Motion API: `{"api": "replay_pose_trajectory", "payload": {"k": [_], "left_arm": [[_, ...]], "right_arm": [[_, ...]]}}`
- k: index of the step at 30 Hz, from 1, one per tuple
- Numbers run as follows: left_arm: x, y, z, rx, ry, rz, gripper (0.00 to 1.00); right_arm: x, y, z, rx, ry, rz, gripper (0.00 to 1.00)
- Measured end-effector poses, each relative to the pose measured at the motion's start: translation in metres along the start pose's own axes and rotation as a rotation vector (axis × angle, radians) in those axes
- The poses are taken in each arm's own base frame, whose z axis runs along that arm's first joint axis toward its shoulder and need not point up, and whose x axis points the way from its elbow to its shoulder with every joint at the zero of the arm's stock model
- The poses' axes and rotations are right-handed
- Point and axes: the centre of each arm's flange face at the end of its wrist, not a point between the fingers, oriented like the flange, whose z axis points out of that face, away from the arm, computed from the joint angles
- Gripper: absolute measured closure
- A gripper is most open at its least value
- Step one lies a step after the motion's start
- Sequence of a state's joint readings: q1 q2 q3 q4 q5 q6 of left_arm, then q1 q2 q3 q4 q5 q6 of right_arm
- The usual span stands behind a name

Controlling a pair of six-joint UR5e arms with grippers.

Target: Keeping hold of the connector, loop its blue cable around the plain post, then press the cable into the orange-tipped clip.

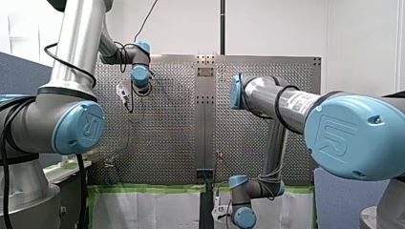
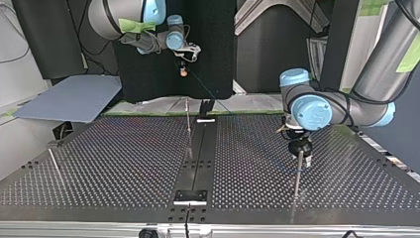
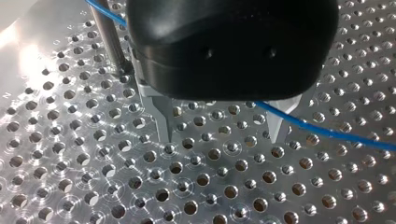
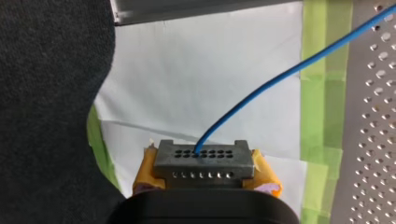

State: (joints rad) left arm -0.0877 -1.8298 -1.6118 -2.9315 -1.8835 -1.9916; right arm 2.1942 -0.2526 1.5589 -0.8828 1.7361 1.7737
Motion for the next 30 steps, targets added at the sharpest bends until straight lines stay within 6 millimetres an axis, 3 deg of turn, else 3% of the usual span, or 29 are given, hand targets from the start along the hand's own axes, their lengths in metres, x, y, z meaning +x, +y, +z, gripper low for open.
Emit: {"api": "replay_pose_trajectory", "payload": {"k": [13, 30], "left_arm": [[-0.001, 0.001, 0.000, -0.008, -0.002, 0.007, 0.00], [-0.001, 0.001, 0.000, -0.009, -0.003, 0.008, 0.00]], "right_arm": [[0.050, 0.005, -0.021, -0.062, 0.125, 0.040, 1.00], [0.107, -0.006, -0.061, -0.067, 0.275, 0.034, 1.00]]}}
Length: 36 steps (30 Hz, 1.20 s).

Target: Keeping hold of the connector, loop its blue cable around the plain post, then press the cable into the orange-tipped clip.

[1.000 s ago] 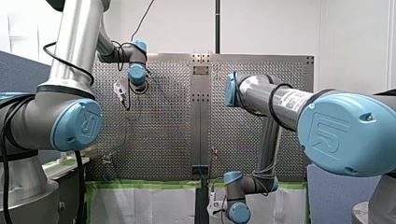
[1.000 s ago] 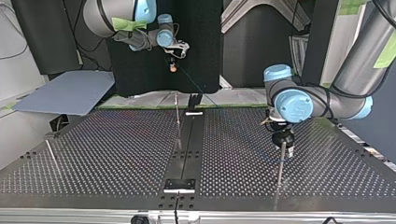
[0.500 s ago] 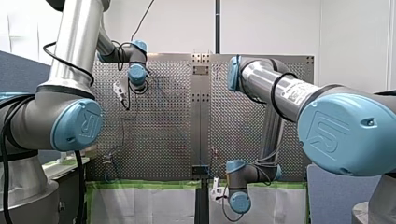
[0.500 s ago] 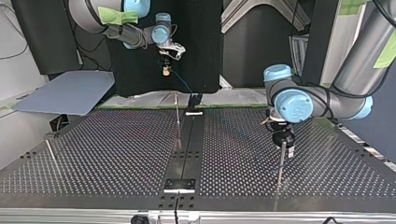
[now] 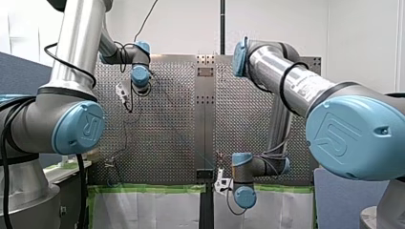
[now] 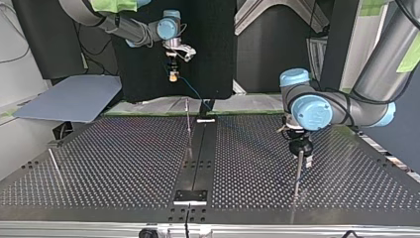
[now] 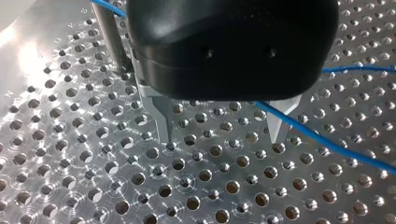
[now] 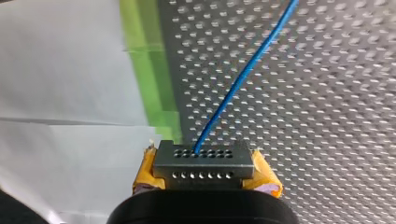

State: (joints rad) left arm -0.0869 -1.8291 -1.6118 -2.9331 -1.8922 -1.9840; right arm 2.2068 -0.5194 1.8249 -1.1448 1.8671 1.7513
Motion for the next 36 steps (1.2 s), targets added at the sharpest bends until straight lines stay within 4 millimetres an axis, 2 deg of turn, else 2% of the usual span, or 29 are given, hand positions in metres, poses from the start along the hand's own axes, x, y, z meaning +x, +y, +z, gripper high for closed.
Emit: {"api": "replay_pose_trajectory", "payload": {"k": [23, 30, 32, 36], "left_arm": [[0.000, 0.001, -0.001, -0.014, 0.001, 0.003, 0.00], [0.000, 0.001, -0.001, -0.015, 0.002, 0.003, 0.00], [0.000, 0.001, -0.001, -0.014, 0.002, 0.003, 0.00], [0.000, 0.001, -0.001, -0.015, 0.002, 0.004, 0.00]], "right_arm": [[0.082, 0.004, -0.057, 0.003, 0.108, -0.038, 1.00], [0.116, 0.002, -0.058, 0.002, 0.172, -0.057, 1.00], [0.120, 0.002, -0.057, 0.002, 0.185, -0.060, 1.00], [0.112, 0.004, -0.056, 0.001, 0.192, -0.064, 1.00]]}}
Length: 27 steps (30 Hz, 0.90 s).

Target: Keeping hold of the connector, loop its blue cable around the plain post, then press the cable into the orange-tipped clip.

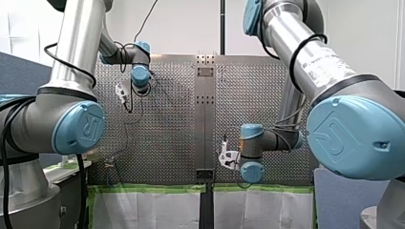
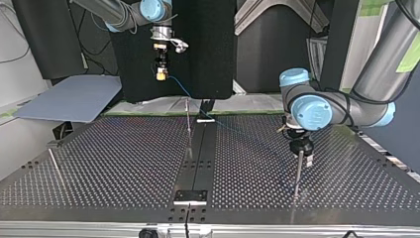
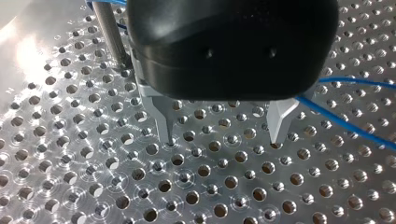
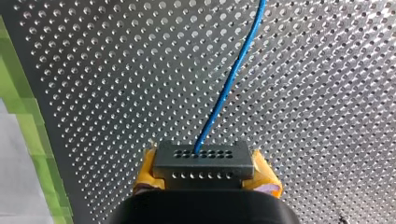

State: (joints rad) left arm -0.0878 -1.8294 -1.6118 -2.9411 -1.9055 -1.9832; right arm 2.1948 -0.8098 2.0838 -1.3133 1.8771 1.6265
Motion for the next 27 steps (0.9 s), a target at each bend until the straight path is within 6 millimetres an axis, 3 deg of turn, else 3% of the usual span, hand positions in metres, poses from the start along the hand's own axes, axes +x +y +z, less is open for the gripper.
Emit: {"api": "replay_pose_trajectory", "payload": {"k": [14, 27], "left_arm": [[0.000, -0.001, -0.001, 0.001, 0.001, 0.000, 0.00], [0.008, 0.006, -0.001, 0.005, 0.016, -0.078, 0.00]], "right_arm": [[-0.046, 0.010, -0.005, -0.004, -0.012, -0.026, 1.00], [-0.051, 0.010, -0.003, 0.010, -0.016, -0.037, 1.00]]}}
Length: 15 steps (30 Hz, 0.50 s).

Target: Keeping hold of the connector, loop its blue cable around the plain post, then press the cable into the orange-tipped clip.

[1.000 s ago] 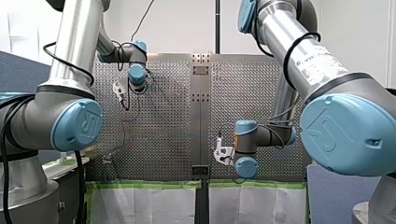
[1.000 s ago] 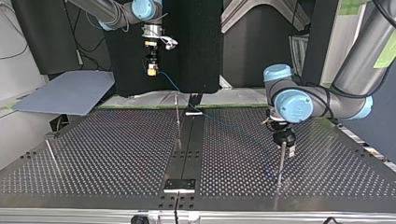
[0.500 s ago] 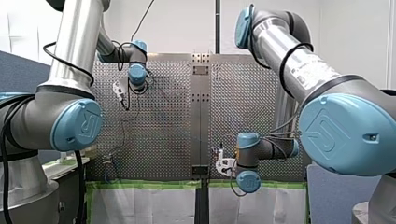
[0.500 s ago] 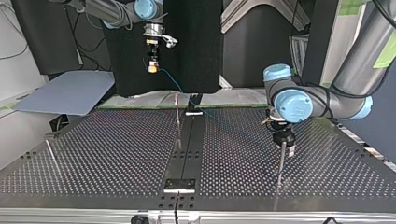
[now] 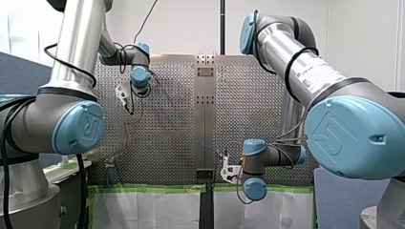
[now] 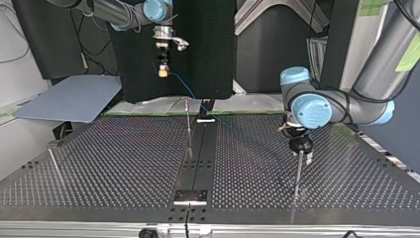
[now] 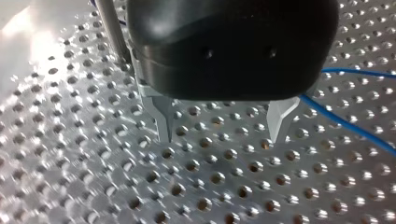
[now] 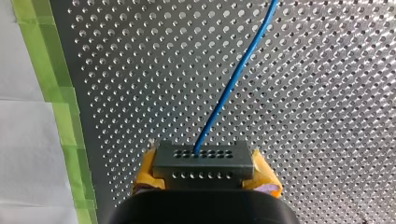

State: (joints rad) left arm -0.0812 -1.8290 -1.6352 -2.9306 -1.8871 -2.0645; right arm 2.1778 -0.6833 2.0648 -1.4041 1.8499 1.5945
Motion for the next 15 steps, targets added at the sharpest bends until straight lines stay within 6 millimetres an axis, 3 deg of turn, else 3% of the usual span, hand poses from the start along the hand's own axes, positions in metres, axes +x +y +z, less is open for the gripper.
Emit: {"api": "replay_pose_trajectory", "payload": {"k": [15], "left_arm": [[0.027, 0.038, 0.003, 0.059, 0.060, -0.154, 0.00]], "right_arm": [[0.000, -0.002, 0.003, 0.005, 0.000, 0.000, 1.00]]}}
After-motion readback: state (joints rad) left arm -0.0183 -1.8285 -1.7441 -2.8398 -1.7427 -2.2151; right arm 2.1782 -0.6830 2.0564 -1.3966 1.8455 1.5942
